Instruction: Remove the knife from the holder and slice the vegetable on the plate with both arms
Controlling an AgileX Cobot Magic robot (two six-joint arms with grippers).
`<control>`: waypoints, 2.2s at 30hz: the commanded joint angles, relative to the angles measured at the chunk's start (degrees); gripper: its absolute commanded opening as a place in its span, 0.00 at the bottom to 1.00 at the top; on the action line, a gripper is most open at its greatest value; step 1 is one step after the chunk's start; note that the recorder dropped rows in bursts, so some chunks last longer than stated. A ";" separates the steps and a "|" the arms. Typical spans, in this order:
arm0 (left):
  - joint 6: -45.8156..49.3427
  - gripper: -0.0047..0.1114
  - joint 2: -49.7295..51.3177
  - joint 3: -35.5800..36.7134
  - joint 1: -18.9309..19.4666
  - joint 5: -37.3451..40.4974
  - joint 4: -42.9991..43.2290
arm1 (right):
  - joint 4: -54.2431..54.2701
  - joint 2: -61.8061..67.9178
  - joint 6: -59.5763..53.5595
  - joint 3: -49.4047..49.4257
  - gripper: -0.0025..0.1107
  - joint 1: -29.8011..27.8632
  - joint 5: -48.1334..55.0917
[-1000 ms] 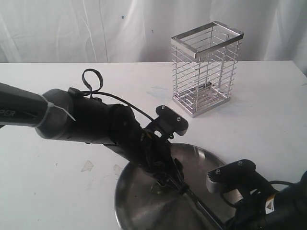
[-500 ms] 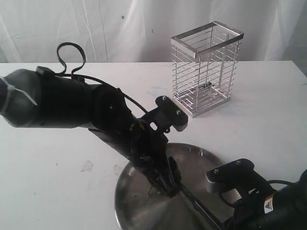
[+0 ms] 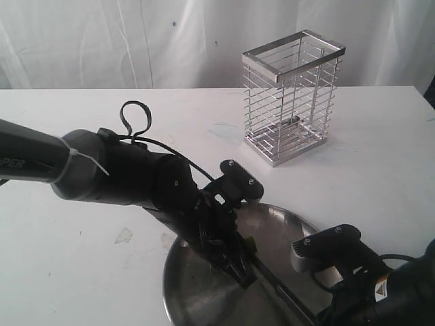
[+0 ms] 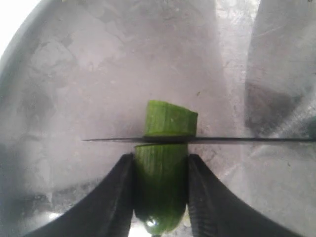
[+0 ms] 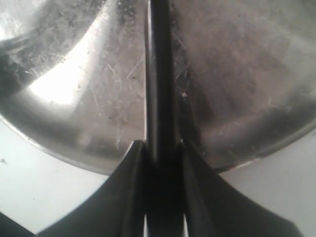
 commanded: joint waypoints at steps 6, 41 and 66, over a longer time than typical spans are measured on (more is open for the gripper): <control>-3.98 0.04 0.09 0.27 -0.27 -0.07 -0.25 | -0.37 -0.10 -0.72 -0.13 0.02 -0.03 2.11; -7.85 0.34 -4.95 2.36 2.66 13.14 -2.16 | -2.59 1.39 0.84 -4.20 0.02 -0.03 0.48; -7.92 0.59 -10.26 7.31 -4.97 -0.41 0.67 | -3.02 -5.89 1.10 -4.20 0.02 -0.03 5.31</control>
